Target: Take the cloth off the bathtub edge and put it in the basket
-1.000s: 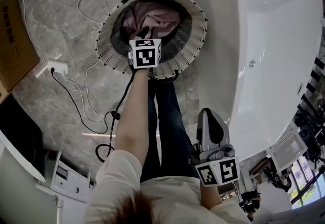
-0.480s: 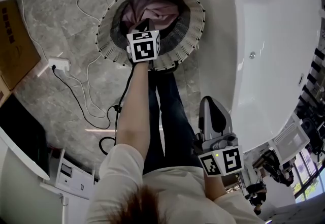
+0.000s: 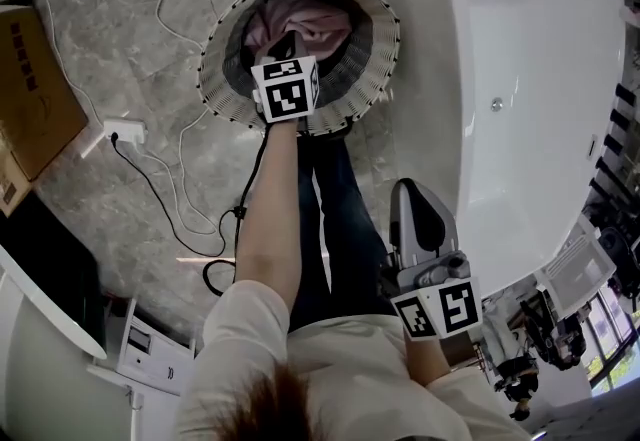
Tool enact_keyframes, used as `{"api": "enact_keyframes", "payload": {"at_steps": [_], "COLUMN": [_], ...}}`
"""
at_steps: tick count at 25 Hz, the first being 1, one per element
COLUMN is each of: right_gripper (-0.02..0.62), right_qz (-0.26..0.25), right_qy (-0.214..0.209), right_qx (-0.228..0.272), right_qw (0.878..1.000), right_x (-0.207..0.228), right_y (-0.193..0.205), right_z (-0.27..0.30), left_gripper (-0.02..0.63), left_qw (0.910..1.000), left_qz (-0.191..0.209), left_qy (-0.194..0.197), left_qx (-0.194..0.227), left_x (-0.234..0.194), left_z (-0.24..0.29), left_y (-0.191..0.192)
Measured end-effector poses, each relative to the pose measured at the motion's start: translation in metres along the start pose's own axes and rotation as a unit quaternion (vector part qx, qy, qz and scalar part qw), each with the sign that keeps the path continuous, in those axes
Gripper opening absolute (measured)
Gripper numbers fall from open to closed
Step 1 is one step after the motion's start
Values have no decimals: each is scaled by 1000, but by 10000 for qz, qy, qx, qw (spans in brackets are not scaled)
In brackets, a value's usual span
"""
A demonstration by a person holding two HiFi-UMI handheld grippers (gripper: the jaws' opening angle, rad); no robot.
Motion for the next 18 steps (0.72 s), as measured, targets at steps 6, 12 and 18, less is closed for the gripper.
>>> {"api": "enact_keyframes", "payload": {"at_steps": [6, 12, 18], "right_gripper": [0, -1, -1], "right_qz": [-102, -164, -219], "right_qy": [-41, -87, -174], "right_qx": [88, 198, 283], "right_qw": [9999, 9996, 9992], "right_x": [-8, -17, -28], "right_y": [-12, -25, -40], "right_z": [-2, -9, -21], "left_gripper": [49, 48, 48], "left_qw": [9999, 9994, 9981], "left_qz": [-32, -70, -116], "left_qy": [18, 54, 88], "left_qx": [158, 347, 606], "left_x": [2, 8, 14], "left_z": [-14, -40, -76], "left_y": [-19, -34, -61]}}
Point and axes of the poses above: the fingertips, and each gripper's own axes: z forward along the fingers, x to its right, y out of its underside, the point moved 1 cm from there along -z, backward along the fingers, and after that the axes turned 10 degrees about -y, right-handed, at the moved point
